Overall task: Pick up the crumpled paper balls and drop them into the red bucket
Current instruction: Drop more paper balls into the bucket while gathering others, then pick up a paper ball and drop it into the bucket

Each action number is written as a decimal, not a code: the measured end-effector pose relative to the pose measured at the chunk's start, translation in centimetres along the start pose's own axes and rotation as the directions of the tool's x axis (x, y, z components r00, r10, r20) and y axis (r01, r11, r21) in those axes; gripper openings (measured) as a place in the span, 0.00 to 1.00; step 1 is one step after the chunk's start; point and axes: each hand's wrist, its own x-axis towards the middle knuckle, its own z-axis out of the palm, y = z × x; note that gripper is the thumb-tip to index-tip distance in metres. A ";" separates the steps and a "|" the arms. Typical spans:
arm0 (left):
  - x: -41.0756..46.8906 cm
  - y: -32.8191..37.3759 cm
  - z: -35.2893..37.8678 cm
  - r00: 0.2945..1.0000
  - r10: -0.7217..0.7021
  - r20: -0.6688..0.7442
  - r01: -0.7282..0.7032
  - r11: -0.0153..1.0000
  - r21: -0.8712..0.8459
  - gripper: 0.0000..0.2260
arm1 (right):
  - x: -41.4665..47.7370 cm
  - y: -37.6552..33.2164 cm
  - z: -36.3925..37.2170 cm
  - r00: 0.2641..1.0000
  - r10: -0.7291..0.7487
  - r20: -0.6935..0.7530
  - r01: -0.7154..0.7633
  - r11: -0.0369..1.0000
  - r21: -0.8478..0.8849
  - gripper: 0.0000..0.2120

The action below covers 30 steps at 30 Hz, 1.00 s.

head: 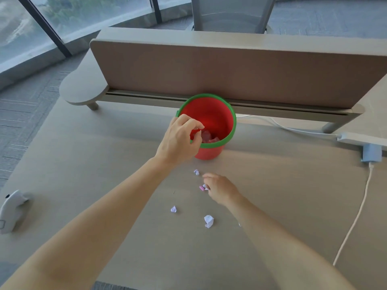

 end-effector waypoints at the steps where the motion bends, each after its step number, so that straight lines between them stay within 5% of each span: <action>1: -0.1 -0.1 -0.1 1.000 0.007 -0.006 -0.007 1.000 -0.003 0.07 | 0.6 0.0 0.4 0.999 -0.018 0.026 0.019 0.999 -0.031 0.18; 5: -1.0 0.0 -0.5 0.999 0.018 -0.027 -0.019 0.998 -0.054 0.02 | 0.8 -0.2 0.7 0.999 -0.036 0.004 0.036 0.998 -0.059 0.08; 8: -2.5 -0.2 -0.5 1.000 0.004 -0.013 -0.005 0.998 -0.066 0.11 | 0.5 -0.2 0.5 0.999 0.032 -0.042 -0.033 0.999 -0.022 0.07; 12: -5.2 -1.7 1.2 0.970 -0.010 0.244 0.015 1.000 -0.022 0.16 | -0.3 1.2 0.0 0.979 0.153 -0.134 -0.135 0.982 0.133 0.18; 16: -6.7 -4.1 4.0 0.757 -0.223 0.615 0.176 0.975 0.137 0.07 | -1.6 1.9 -1.4 0.960 0.196 -0.201 -0.142 0.956 0.257 0.18; 21: -7.3 -6.0 8.0 0.587 -0.273 0.762 0.123 0.960 0.250 0.27 | -2.9 2.8 -2.6 0.908 0.308 -0.285 -0.156 0.878 0.453 0.11; 25: -7.4 -5.5 10.0 0.615 -0.206 0.761 -0.050 0.953 0.298 0.24 | -4.1 3.7 -3.8 0.864 0.356 -0.355 -0.137 0.846 0.515 0.08; 30: -7.1 -4.6 11.3 0.598 -0.194 0.778 0.037 0.976 0.214 0.12 | -4.7 4.4 -5.0 0.811 0.414 -0.413 -0.113 0.804 0.584 0.08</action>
